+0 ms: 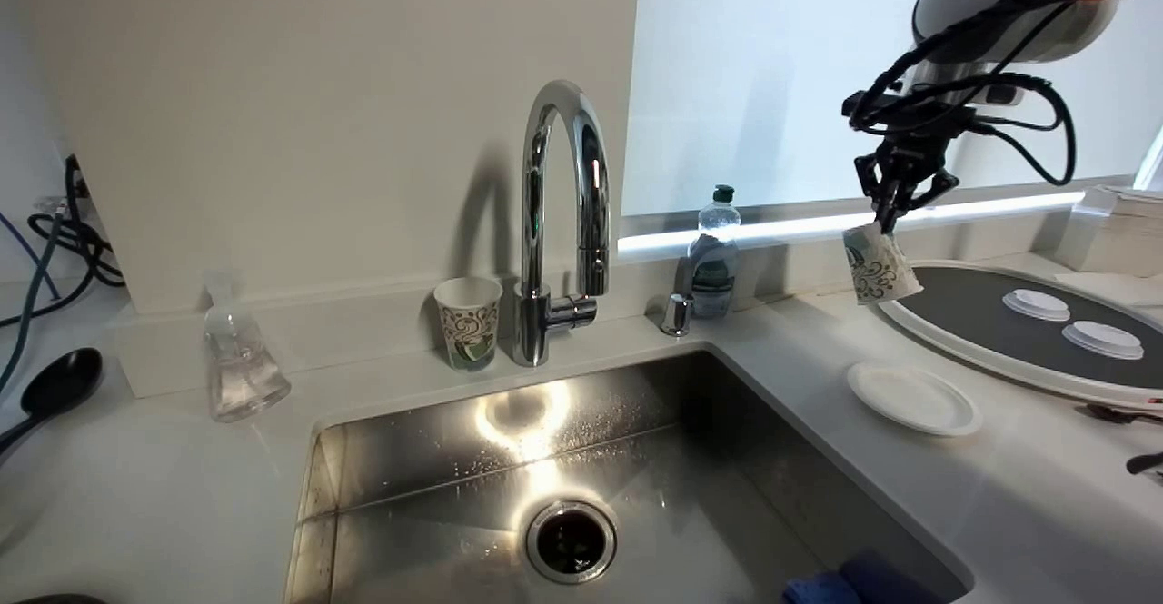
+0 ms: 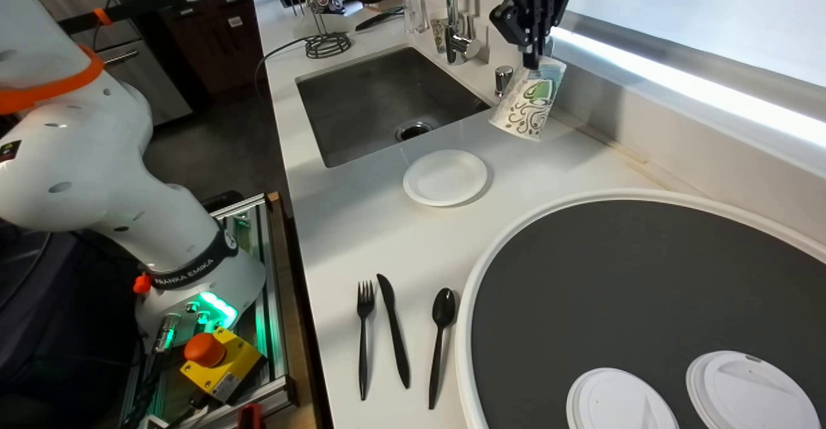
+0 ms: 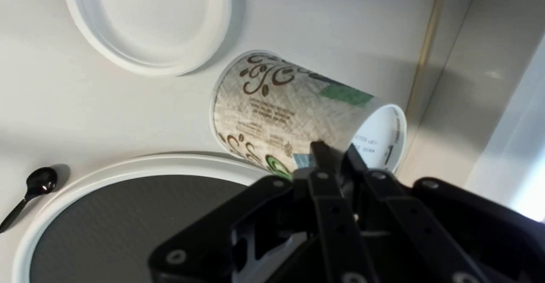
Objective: Put the cup upside down on the plate
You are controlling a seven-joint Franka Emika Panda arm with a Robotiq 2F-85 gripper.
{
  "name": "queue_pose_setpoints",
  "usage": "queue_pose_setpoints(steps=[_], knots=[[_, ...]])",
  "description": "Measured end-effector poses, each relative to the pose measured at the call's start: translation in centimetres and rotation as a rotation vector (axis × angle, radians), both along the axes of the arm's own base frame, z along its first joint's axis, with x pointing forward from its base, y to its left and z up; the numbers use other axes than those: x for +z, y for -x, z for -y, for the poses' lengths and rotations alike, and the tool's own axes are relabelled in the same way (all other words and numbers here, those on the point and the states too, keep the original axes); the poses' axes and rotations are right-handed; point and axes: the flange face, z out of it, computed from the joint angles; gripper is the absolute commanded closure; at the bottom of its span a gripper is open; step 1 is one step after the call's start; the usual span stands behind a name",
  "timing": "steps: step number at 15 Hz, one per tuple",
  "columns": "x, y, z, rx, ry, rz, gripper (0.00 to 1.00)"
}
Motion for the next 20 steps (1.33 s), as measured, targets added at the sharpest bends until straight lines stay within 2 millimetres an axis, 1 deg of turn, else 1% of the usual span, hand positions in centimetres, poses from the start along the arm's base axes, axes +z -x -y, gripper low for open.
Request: queue_pose_setpoints(steps=[6, 8, 10, 12, 14, 17, 20], knots=[[-0.8, 7.8, -0.2, 0.127, -0.130, 0.030, 0.97], [-1.2, 9.8, -0.4, 0.146, -0.151, 0.028, 0.97], [-1.8, 11.4, -0.4, 0.155, -0.159, 0.026, 0.97], [-2.4, 12.5, -0.7, 0.156, -0.157, 0.037, 0.97], [-3.4, 13.2, -1.3, 0.157, -0.151, 0.060, 0.97], [-5.1, 13.8, -2.4, 0.155, -0.147, 0.099, 0.97], [-6.4, 14.2, -3.1, 0.151, -0.145, 0.121, 0.97]])
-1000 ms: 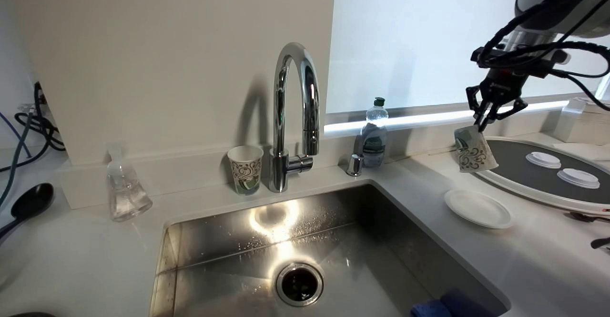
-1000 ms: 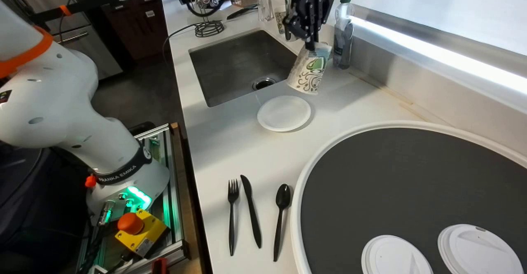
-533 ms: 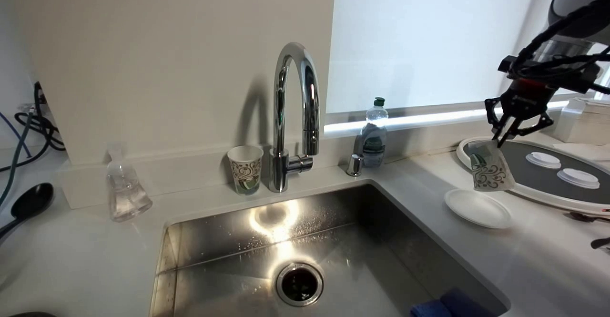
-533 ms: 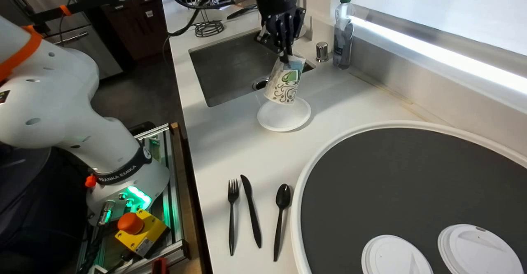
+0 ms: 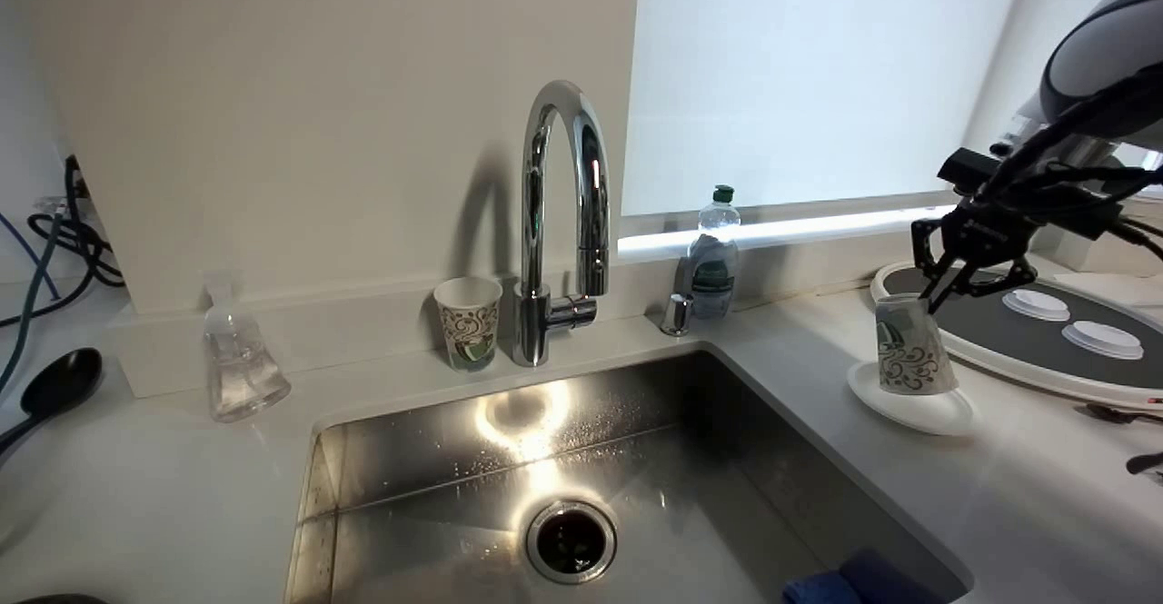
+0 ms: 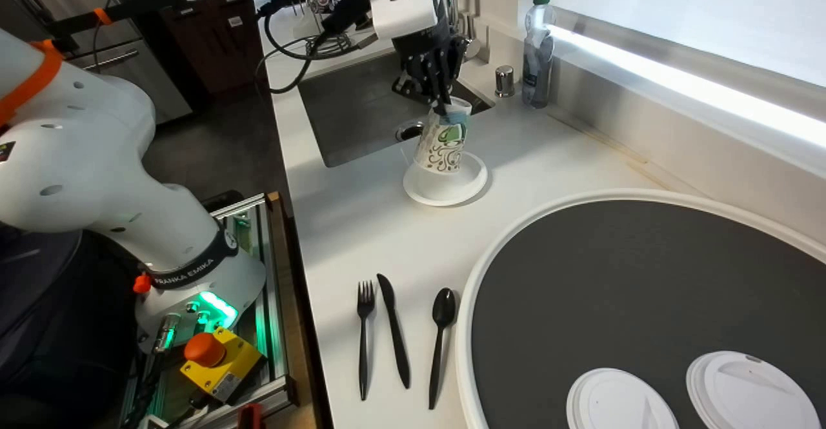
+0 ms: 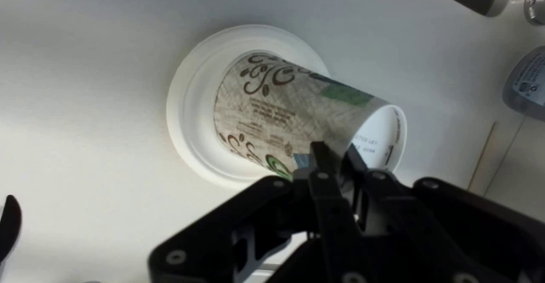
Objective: Put the cup upside down on the plate
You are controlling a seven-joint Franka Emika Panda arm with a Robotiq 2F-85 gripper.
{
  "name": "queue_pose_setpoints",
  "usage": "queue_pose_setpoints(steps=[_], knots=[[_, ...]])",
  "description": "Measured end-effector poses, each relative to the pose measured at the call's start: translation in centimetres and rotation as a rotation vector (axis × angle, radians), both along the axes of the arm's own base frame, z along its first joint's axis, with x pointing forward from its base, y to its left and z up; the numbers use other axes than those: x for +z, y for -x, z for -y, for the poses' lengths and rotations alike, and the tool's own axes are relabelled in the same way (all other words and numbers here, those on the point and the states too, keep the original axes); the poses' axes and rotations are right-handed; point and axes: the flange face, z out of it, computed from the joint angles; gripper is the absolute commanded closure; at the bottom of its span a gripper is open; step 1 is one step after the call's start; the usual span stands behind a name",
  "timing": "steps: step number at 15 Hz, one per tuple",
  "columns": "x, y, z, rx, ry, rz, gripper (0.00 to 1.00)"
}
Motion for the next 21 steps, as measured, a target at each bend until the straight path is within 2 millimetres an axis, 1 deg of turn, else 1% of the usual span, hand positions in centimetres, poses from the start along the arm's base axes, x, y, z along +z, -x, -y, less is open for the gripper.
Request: queue_pose_setpoints(steps=[3, 10, 14, 21], knots=[[-0.9, 0.3, -0.3, -0.004, 0.009, 0.023, 0.97], [-1.8, 0.4, -0.8, -0.032, 0.025, 0.096, 0.97], [-2.4, 0.3, -1.4, -0.043, 0.029, 0.127, 0.97], [-2.6, -0.1, -1.9, -0.058, 0.032, 0.154, 0.97]])
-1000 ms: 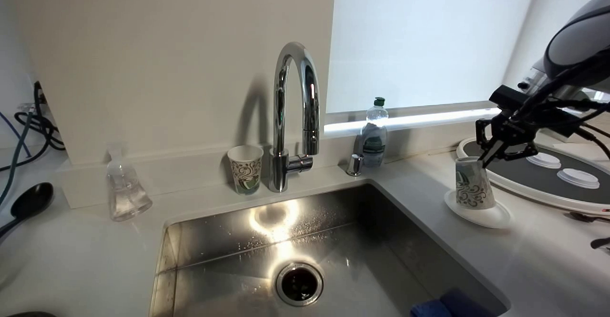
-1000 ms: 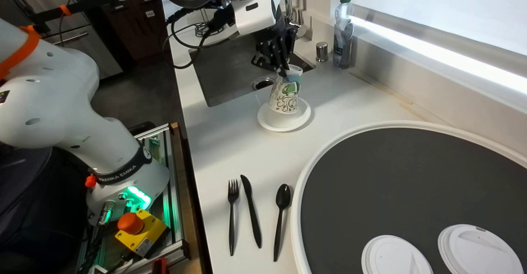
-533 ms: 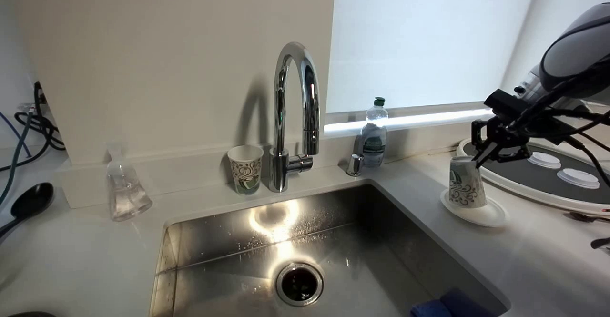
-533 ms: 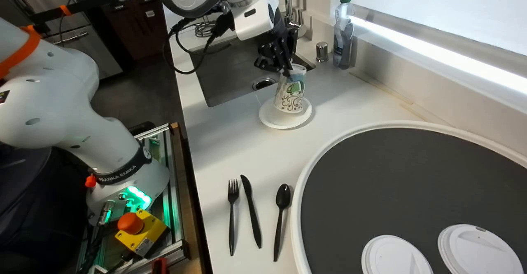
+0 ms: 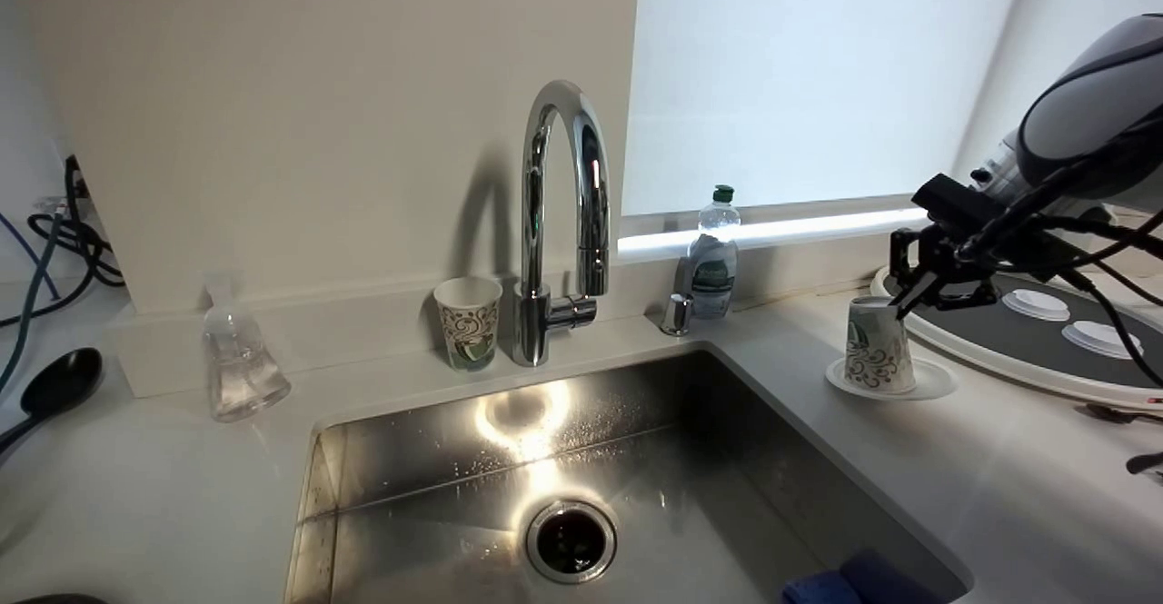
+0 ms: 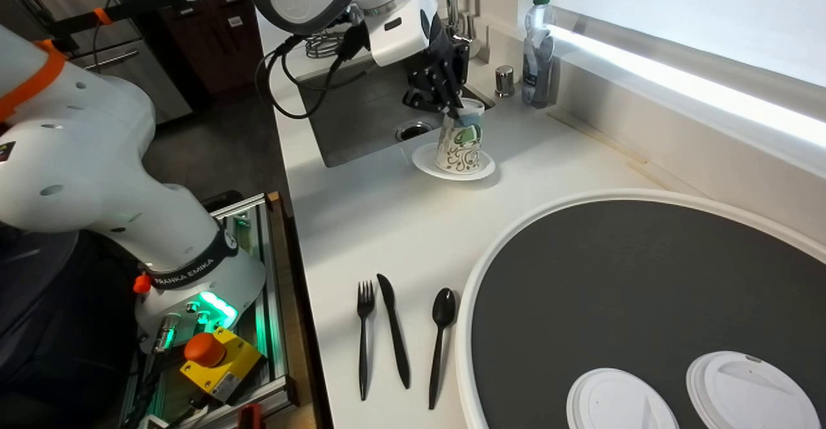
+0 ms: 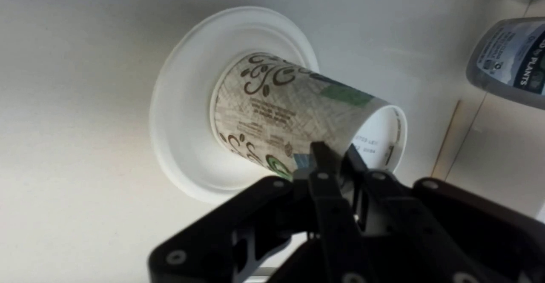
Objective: Put the cup upside down on the plate
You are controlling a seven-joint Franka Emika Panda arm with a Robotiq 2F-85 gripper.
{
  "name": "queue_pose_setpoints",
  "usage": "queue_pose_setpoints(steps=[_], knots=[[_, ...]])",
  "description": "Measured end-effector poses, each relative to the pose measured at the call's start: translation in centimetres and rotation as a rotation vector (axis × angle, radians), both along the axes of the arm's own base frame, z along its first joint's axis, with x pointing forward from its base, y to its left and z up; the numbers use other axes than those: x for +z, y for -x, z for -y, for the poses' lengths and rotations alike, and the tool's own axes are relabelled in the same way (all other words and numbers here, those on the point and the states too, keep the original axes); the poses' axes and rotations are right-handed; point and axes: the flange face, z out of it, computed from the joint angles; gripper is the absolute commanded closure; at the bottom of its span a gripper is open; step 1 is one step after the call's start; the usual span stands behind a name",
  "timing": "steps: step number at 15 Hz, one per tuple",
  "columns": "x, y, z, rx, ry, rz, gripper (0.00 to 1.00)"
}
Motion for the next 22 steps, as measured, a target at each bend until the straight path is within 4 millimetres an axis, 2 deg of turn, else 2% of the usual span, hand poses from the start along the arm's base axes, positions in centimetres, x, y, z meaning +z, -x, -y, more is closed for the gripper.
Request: queue_pose_setpoints(steps=[5, 6, 7, 9, 15, 16, 22], knots=[[0.0, 0.0, 0.3, -0.006, 0.000, 0.001, 0.97], [0.0, 0.0, 0.3, -0.007, 0.000, 0.001, 0.64], [0.0, 0.0, 0.4, -0.008, 0.001, 0.001, 0.64], [0.1, 0.1, 0.5, -0.007, 0.002, 0.001, 0.51], [0.2, 0.1, 0.8, -0.014, 0.003, 0.004, 0.04], [0.2, 0.1, 0.8, -0.016, 0.003, 0.006, 0.00], [0.8, 0.1, 1.2, -0.014, 0.010, 0.010, 0.00]])
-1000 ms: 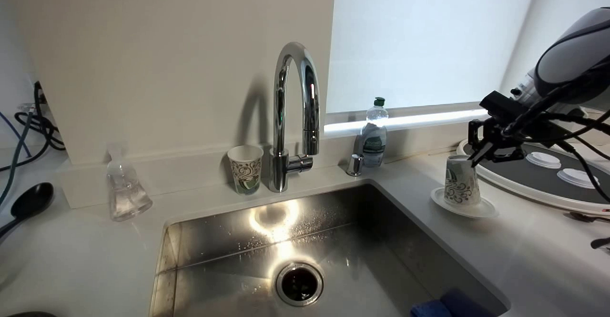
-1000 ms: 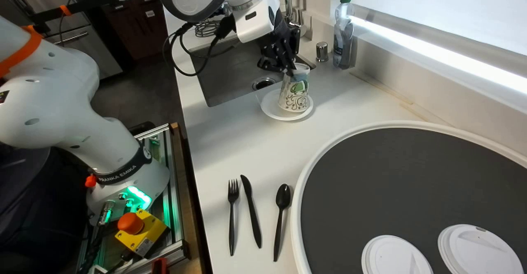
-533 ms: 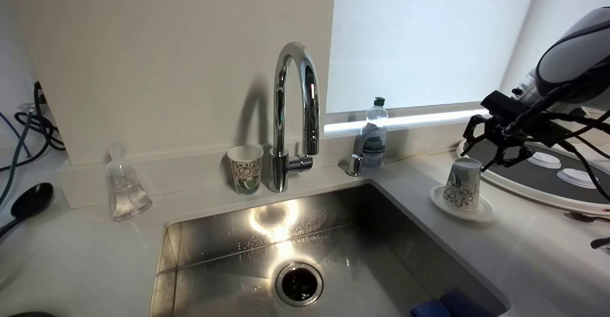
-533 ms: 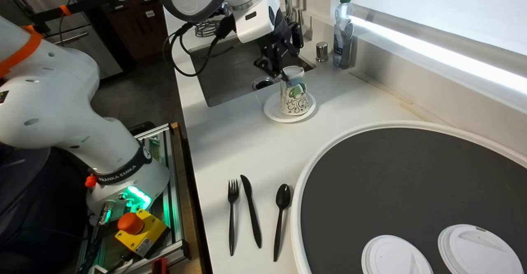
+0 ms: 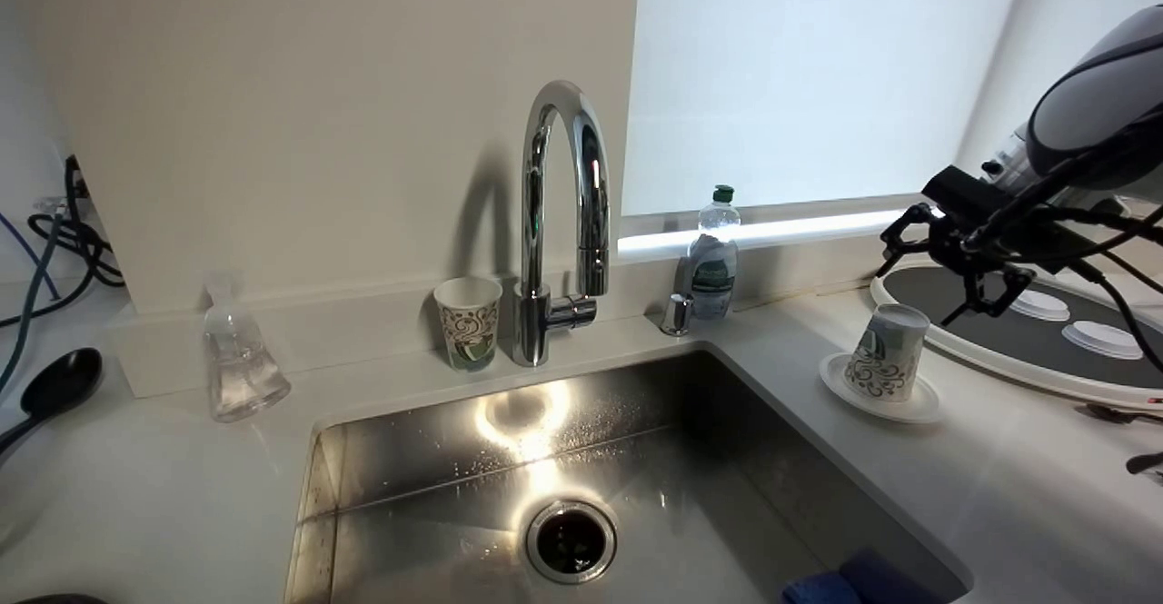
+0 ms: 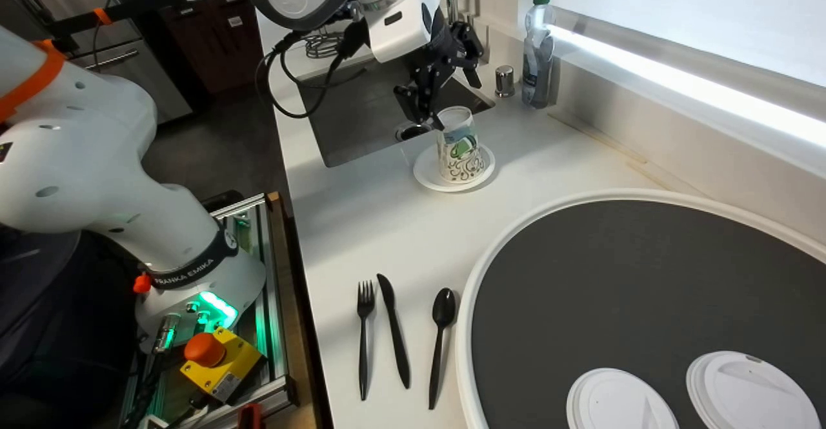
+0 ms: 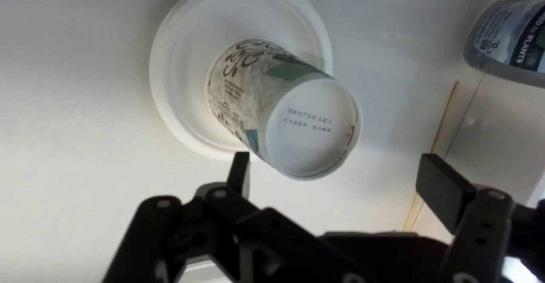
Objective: Put the cup upside down on the plate
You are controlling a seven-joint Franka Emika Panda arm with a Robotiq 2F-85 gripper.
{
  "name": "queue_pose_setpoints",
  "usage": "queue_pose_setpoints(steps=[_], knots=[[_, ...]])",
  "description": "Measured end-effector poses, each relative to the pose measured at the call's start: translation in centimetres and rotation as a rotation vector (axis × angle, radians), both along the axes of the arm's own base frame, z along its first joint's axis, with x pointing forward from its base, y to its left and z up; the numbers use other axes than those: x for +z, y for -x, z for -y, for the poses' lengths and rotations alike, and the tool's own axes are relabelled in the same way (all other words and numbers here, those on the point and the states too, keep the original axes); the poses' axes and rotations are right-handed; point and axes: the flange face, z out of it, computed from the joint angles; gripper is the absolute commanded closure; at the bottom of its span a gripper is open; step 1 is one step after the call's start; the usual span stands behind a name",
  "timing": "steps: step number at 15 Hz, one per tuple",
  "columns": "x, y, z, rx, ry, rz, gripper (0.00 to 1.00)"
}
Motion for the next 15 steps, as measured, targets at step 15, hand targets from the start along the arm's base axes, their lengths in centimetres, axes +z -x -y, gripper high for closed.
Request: queue_pose_setpoints(steps=[15], knots=[[4.4, -0.7, -1.3, 0.411, 0.104, -0.112, 0.00]])
